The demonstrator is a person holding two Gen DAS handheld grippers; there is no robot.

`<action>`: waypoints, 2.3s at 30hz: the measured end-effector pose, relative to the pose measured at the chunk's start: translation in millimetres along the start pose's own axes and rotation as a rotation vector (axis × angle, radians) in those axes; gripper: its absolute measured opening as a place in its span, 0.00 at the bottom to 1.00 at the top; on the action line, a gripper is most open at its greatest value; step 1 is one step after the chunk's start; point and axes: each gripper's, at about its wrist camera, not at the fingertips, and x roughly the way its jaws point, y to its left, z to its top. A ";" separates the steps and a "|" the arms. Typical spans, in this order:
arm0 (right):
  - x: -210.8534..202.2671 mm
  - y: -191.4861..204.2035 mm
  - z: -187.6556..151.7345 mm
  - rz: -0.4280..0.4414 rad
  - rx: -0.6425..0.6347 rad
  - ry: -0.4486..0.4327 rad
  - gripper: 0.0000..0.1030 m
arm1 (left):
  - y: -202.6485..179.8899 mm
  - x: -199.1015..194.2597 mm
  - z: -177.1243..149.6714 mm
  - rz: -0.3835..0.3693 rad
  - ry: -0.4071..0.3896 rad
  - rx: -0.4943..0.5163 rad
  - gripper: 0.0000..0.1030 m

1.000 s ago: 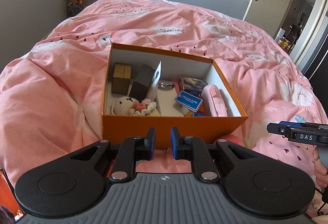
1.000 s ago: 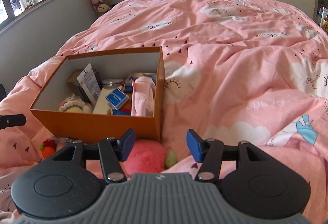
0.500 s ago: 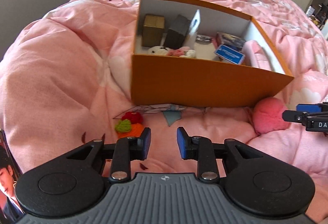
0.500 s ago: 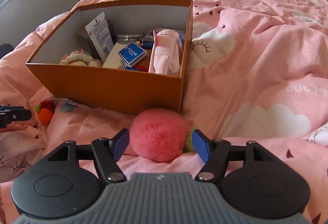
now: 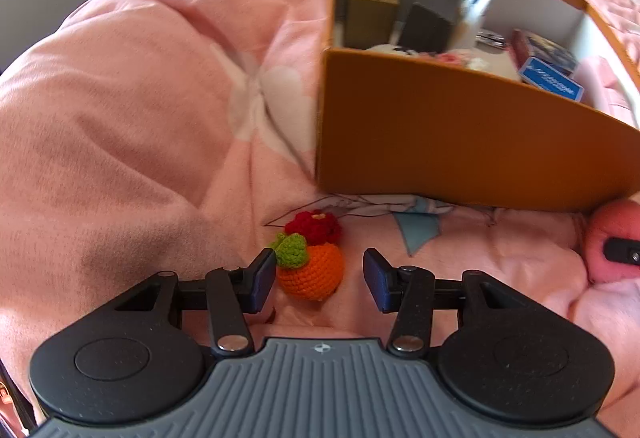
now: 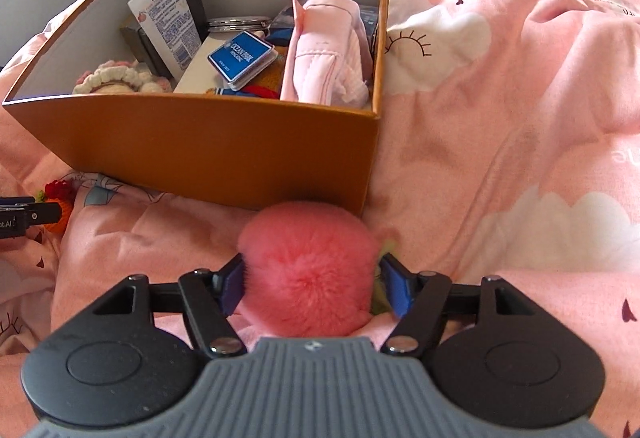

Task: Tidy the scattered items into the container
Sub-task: 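Grasp the crocheted orange fruit with the left gripper while the right gripper grasps the pink pompom, then lift and carry the orange fruit and pink pompom over the shoebox with both grippers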

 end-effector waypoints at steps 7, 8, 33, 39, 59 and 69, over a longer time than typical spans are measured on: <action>16.3 3.2 1.1 -0.007 -0.007 0.034 0.69 | 9.4 17.9 -0.9 -0.009 0.050 -0.067 0.55; 17.9 2.5 1.0 -0.005 -0.001 0.037 0.69 | 11.2 20.4 -1.8 -0.014 0.055 -0.082 0.55; 9.9 13.1 -17.0 0.003 -0.019 0.009 0.49 | 24.7 -10.7 -27.0 -0.147 -0.074 -0.177 0.46; -14.9 20.2 -23.7 0.021 -0.038 -0.049 0.45 | 20.0 -37.4 -28.1 -0.185 -0.132 -0.146 0.46; -14.7 19.0 -11.2 0.049 -0.046 -0.027 0.49 | -2.6 -66.4 -10.9 -0.274 -0.210 -0.056 0.46; 20.7 14.8 -16.2 0.068 -0.058 0.041 0.54 | -6.5 -62.6 -13.0 -0.271 -0.191 -0.049 0.46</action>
